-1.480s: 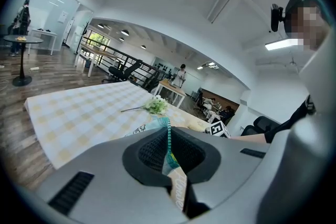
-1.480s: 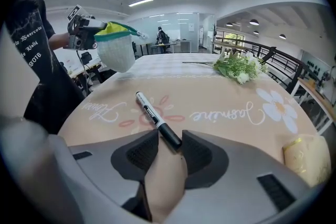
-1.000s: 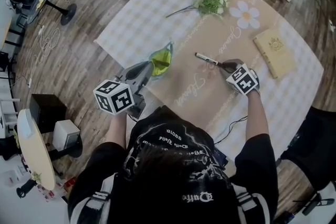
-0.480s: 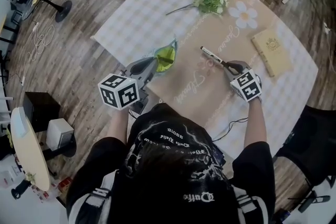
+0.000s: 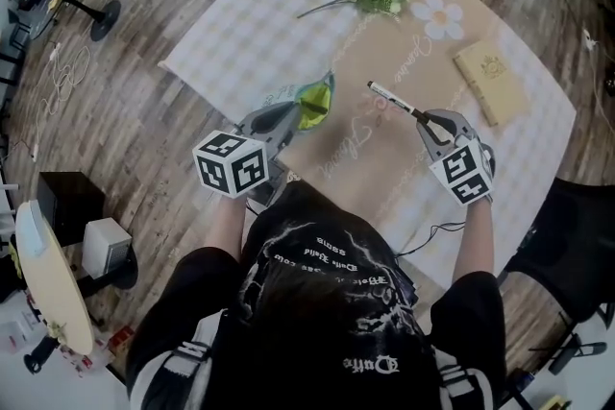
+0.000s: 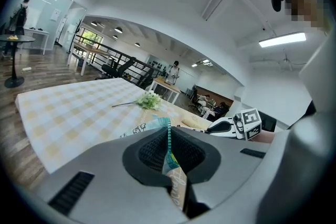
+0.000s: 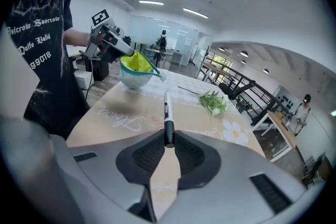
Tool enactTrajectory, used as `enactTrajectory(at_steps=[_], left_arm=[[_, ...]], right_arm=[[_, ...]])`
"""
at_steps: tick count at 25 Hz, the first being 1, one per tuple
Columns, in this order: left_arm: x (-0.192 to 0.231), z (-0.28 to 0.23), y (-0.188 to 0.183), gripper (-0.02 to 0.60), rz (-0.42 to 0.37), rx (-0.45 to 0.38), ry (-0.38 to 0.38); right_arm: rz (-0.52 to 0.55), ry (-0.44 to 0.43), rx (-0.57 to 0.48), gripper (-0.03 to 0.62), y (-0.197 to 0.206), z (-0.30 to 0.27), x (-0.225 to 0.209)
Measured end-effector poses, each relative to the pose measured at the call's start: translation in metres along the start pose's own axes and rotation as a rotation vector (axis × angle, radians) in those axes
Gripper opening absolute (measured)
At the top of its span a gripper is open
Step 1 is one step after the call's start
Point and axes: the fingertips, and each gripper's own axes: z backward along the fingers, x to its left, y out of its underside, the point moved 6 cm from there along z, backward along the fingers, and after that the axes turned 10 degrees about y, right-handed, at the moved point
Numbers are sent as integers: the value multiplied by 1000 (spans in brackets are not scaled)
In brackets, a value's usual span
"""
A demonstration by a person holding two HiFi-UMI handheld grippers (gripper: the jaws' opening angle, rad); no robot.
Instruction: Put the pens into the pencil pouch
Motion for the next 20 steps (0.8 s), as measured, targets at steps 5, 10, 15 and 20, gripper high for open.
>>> enactTrajectory(at_steps=[5, 10, 15, 20], left_arm=[[-10, -8, 10, 31, -16, 18, 16], [-20, -11, 19, 32, -44, 35, 19], [-26, -13, 23, 32, -45, 30, 32], [-32, -13, 25, 32, -53, 32, 54]], right_arm=[[75, 29, -21, 69, -18, 27, 7], [127, 17, -35, 69, -31, 43, 24], [185, -25, -49, 69, -45, 47, 44], [244, -62, -52, 69, -60, 41, 63]])
